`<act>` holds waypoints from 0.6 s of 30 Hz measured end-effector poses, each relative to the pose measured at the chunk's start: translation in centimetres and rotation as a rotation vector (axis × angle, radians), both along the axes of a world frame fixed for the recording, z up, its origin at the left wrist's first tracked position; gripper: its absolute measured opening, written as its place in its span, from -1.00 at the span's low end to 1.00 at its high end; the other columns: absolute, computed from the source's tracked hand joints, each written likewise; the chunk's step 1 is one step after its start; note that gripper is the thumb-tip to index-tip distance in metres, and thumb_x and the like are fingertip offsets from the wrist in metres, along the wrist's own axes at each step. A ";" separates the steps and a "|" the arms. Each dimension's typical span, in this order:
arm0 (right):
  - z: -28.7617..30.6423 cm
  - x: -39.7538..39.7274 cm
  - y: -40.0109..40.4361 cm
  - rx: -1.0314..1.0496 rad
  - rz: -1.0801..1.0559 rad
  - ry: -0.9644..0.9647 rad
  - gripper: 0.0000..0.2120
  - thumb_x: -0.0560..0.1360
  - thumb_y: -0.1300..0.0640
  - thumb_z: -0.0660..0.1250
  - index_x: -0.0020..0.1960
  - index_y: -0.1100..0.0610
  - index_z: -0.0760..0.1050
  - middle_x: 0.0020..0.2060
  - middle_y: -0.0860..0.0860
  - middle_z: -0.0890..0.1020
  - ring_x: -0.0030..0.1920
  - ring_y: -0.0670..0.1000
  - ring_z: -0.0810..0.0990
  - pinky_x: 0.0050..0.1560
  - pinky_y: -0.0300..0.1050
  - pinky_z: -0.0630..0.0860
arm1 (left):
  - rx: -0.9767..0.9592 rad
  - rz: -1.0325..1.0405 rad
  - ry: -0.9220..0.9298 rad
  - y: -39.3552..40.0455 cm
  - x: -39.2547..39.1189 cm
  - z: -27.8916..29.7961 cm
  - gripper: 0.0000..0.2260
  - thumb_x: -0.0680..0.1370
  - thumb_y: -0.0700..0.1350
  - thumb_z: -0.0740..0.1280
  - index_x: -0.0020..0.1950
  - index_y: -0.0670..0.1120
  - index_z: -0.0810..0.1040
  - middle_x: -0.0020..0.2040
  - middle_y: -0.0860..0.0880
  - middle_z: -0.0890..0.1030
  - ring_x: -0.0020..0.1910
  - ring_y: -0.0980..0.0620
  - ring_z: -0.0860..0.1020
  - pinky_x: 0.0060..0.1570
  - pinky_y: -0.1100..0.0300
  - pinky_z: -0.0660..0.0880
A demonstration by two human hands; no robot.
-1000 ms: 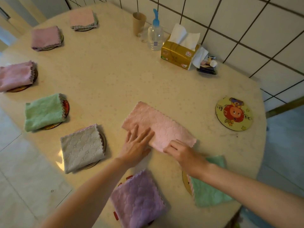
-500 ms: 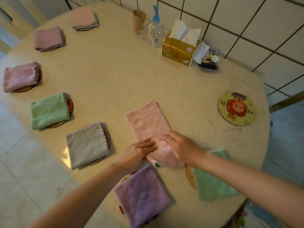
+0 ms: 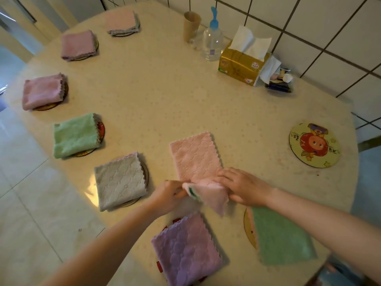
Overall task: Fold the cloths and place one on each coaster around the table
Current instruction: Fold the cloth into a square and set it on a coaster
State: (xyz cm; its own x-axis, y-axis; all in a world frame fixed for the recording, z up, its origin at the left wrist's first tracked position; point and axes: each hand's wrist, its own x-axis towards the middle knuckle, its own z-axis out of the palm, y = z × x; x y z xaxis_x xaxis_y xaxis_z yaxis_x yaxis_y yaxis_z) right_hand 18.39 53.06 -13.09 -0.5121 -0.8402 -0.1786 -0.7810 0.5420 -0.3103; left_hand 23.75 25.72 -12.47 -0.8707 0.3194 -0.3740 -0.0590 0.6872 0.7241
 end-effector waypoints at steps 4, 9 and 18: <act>1.6 -1.3 -1.7 -0.213 -0.386 -0.425 -0.55 0.47 -0.02 0.36 0.33 -0.02 0.39 0.12 -0.11 0.55 0.09 -0.13 0.51 0.11 -0.22 0.46 | 0.273 0.518 -0.268 0.1 -2.3 -0.3 -0.51 0.46 0.27 0.32 -0.27 -0.18 0.55 -0.39 -0.01 0.43 -0.36 0.07 0.37 -0.31 0.19 0.33; 1.3 -4.7 -5.5 -0.438 -0.893 -0.479 -0.73 0.54 0.12 0.29 -0.30 0.00 0.32 -0.43 -0.11 0.40 -0.37 -0.08 0.34 -0.35 -0.18 0.27 | 0.456 0.785 -0.387 0.6 -4.6 0.4 -0.60 0.57 0.08 0.29 0.01 -0.29 0.60 -0.17 -0.16 0.62 -0.17 -0.11 0.63 -0.18 0.04 0.61; -0.1 -6.7 -7.3 -0.442 -1.009 -0.457 -0.92 0.57 0.17 0.20 0.02 0.11 0.45 -0.25 -0.01 0.57 -0.23 0.04 0.50 -0.26 -0.12 0.34 | 0.491 0.731 -0.261 0.7 -5.6 0.6 -0.86 0.63 -0.10 0.22 0.15 -0.10 0.45 -0.02 -0.26 0.62 -0.19 -0.10 0.62 -0.39 0.05 0.59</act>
State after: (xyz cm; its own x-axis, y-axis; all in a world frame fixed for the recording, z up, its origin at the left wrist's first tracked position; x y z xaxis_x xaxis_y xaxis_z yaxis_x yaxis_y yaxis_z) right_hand 11.65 45.74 -13.19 -0.9410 -0.1294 -0.3127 0.1679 0.6237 -0.7634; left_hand 18.19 26.41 -11.92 -0.8255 -0.1019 -0.5552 -0.5606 0.0332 0.8274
